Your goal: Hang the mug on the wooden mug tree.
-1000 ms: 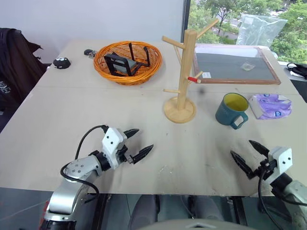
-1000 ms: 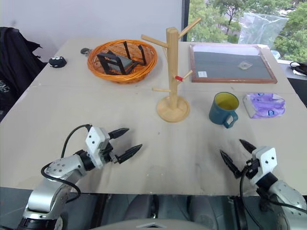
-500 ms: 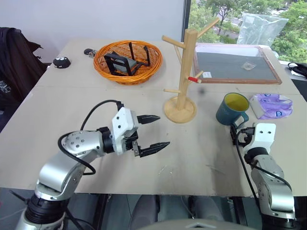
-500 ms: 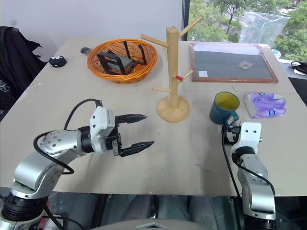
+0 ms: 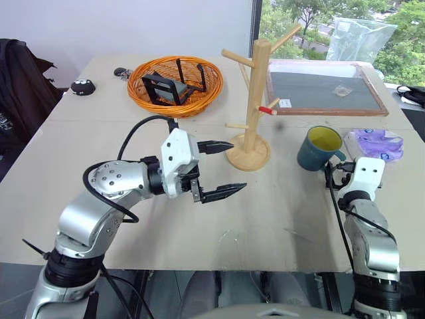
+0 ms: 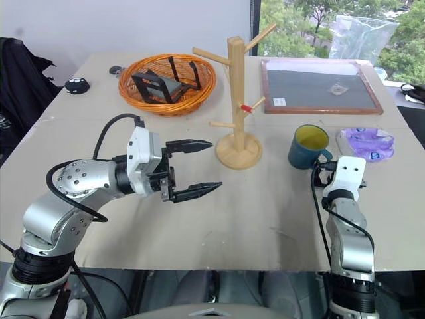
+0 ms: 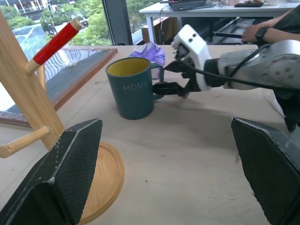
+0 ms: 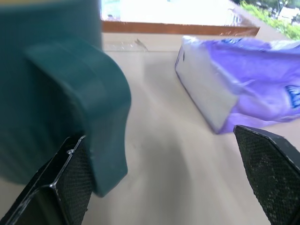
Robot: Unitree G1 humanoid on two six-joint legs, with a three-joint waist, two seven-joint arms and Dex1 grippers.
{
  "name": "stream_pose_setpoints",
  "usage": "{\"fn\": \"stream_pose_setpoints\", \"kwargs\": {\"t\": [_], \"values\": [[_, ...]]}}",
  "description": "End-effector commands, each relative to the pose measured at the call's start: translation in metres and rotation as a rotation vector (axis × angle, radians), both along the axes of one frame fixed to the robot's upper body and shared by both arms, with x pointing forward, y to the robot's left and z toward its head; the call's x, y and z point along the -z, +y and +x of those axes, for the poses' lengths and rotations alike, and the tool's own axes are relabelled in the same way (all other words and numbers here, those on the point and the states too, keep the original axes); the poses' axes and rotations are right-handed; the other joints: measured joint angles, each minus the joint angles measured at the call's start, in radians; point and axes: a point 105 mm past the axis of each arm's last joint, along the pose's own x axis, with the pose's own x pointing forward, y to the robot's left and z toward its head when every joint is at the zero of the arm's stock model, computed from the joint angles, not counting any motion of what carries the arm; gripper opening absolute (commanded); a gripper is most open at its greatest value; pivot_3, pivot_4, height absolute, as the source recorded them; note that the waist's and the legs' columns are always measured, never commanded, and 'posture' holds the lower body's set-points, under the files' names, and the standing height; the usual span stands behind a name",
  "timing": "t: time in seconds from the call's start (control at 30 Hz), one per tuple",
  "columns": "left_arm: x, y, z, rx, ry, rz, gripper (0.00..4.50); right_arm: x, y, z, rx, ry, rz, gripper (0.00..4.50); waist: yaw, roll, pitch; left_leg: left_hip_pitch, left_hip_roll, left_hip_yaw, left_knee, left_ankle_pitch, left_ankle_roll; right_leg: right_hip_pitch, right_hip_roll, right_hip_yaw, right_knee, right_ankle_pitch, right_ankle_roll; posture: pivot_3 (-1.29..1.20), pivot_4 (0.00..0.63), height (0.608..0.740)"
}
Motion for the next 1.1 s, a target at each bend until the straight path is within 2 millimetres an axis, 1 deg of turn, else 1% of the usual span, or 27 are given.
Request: {"fn": "stream_pose_setpoints", "kwargs": {"t": [0.03, 0.1, 0.2, 0.23, 0.27, 0.3, 0.33, 0.37, 0.43, 0.5, 0.53, 0.7, 0.77, 0.87, 0.97, 1.03, 1.1], "values": [[-0.008, -0.003, -0.001, 0.020, -0.042, -0.014, 4.50, -0.007, -0.008, 0.004, 0.071, -0.041, -0.002, 4.48, 0.000, 0.000, 0.000, 0.000, 0.000, 0.000, 0.000, 0.000, 0.000, 0.000, 0.000, 0.000, 0.000, 0.000, 0.000, 0.00, 0.150, 0.737], [-0.007, -0.004, 0.000, 0.020, -0.048, -0.015, 4.50, -0.007, -0.007, 0.008, 0.086, -0.048, 0.013, 4.48, -0.001, 0.000, 0.000, 0.000, 0.000, 0.000, 0.000, 0.000, 0.000, 0.000, 0.000, 0.000, 0.000, 0.000, 0.000, 0.00, 0.150, 0.737], [-0.007, -0.007, 0.000, 0.018, -0.060, -0.022, 4.50, -0.008, -0.004, 0.012, 0.089, -0.059, 0.005, 3.75, -0.002, 0.000, 0.000, 0.001, 0.000, 0.000, 0.000, 0.000, 0.000, 0.000, 0.000, 0.000, 0.001, 0.000, 0.000, 0.00, 0.150, 0.737], [-0.007, -0.007, 0.000, 0.018, -0.062, -0.024, 4.50, -0.008, -0.003, 0.013, 0.088, -0.061, 0.003, 3.24, -0.002, 0.000, 0.000, 0.001, 0.000, 0.000, 0.000, 0.000, 0.000, 0.000, 0.000, 0.000, 0.001, 0.000, 0.000, 0.00, 0.150, 0.737], [-0.007, -0.007, 0.000, 0.017, -0.066, -0.026, 4.50, -0.008, -0.002, 0.014, 0.085, -0.068, 0.006, 2.98, -0.001, 0.000, 0.000, 0.000, 0.000, 0.000, 0.000, 0.000, 0.000, 0.000, 0.000, 0.000, 0.001, 0.000, 0.000, 0.00, 0.150, 0.737], [-0.007, -0.006, 0.001, 0.015, -0.067, -0.027, 4.50, -0.009, -0.001, 0.016, 0.078, -0.073, 0.007, 2.22, 0.000, 0.000, 0.000, 0.000, 0.000, 0.000, 0.000, 0.000, 0.000, 0.000, 0.000, 0.000, 0.000, 0.000, 0.000, 0.00, 0.150, 0.737], [-0.007, -0.006, 0.001, 0.014, -0.069, -0.027, 4.50, -0.011, 0.001, 0.017, 0.061, -0.081, 0.004, 2.16, 0.000, 0.000, 0.000, 0.000, 0.000, 0.000, 0.000, 0.000, 0.000, 0.000, 0.000, 0.000, 0.000, 0.000, 0.000, 0.00, 0.150, 0.737], [-0.007, -0.006, 0.001, 0.012, -0.070, -0.028, 4.50, -0.012, 0.003, 0.019, 0.043, -0.090, 0.005, 1.59, 0.000, 0.000, 0.000, 0.000, 0.000, 0.000, 0.000, 0.000, 0.000, 0.000, 0.000, 0.000, 0.000, 0.000, 0.000, 0.00, 0.150, 0.737], [-0.007, -0.005, 0.001, 0.009, -0.070, -0.029, 4.50, -0.014, 0.005, 0.020, 0.020, -0.101, 0.004, 0.95, -0.001, 0.000, 0.000, 0.000, 0.000, 0.000, 0.000, 0.000, 0.000, 0.000, 0.000, 0.000, 0.000, 0.000, 0.000, 0.00, 0.150, 0.737], [-0.006, -0.003, 0.001, 0.002, -0.070, -0.029, 4.50, -0.018, 0.004, 0.019, -0.002, -0.121, -0.001, 0.13, -0.001, 0.000, 0.000, 0.000, 0.000, 0.000, 0.000, 0.000, 0.000, 0.000, 0.000, 0.000, 0.000, 0.000, 0.000, 0.00, 0.150, 0.737], [-0.005, -0.003, 0.001, 0.000, -0.070, -0.030, 4.50, -0.021, 0.004, 0.019, -0.018, -0.135, -0.005, 0.05, -0.001, 0.000, 0.000, 0.000, 0.000, 0.000, 0.000, 0.000, 0.000, 0.000, 0.000, 0.000, 0.000, 0.000, 0.000, 0.00, 0.150, 0.737], [-0.004, -0.003, 0.000, 0.000, -0.067, -0.036, 4.50, -0.034, 0.005, 0.018, -0.095, -0.168, -0.032, 0.05, 0.000, 0.001, 0.000, 0.000, 0.000, 0.000, 0.000, 0.000, 0.001, 0.000, 0.000, 0.000, 0.000, 0.000, 0.000, 0.00, 0.150, 0.737], [-0.004, -0.003, 0.000, -0.002, -0.063, -0.042, 4.50, -0.038, 0.008, 0.017, -0.146, -0.172, -0.041, 0.05, 0.000, 0.001, 0.001, 0.000, 0.000, 0.000, 0.000, 0.000, 0.001, 0.000, 0.000, 0.000, 0.000, 0.000, 0.000, 0.00, 0.150, 0.737], [-0.005, -0.002, 0.000, -0.009, -0.061, -0.048, 4.50, -0.046, 0.015, 0.012, -0.275, -0.169, -0.067, 0.05, 0.000, 0.001, 0.001, 0.000, 0.000, 0.000, 0.000, -0.001, 0.001, 0.000, 0.000, 0.000, 0.000, 0.000, 0.000, 0.00, 0.150, 0.737], [-0.008, 0.001, 0.001, -0.027, -0.057, -0.064, 4.50, -0.060, 0.018, 0.006, -0.422, -0.106, -0.078, 0.05, 0.001, 0.003, 0.002, 0.000, 0.000, 0.000, 0.000, -0.002, 0.004, 0.000, 0.000, 0.000, 0.000, 0.000, 0.000, 0.00, 0.150, 0.737], [-0.011, 0.004, 0.002, -0.051, -0.038, -0.098, 4.50, -0.082, 0.025, 0.002, -0.558, -0.105, -0.108, 0.05, 0.001, 0.003, 0.003, 0.000, 0.000, 0.000, 0.001, -0.002, 0.004, 0.000, -0.001, 0.000, 0.000, 0.000, 0.000, 0.00, 0.150, 0.737], [-0.019, 0.006, 0.003, -0.078, -0.016, -0.160, 4.50, -0.101, 0.037, -0.004, -0.707, -0.099, -0.134, 0.05, -0.002, 0.003, 0.003, 0.000, 0.000, 0.000, 0.001, -0.002, 0.004, 0.000, 0.000, 0.000, 0.000, 0.000, 0.000, 0.00, 0.150, 0.737]]}}
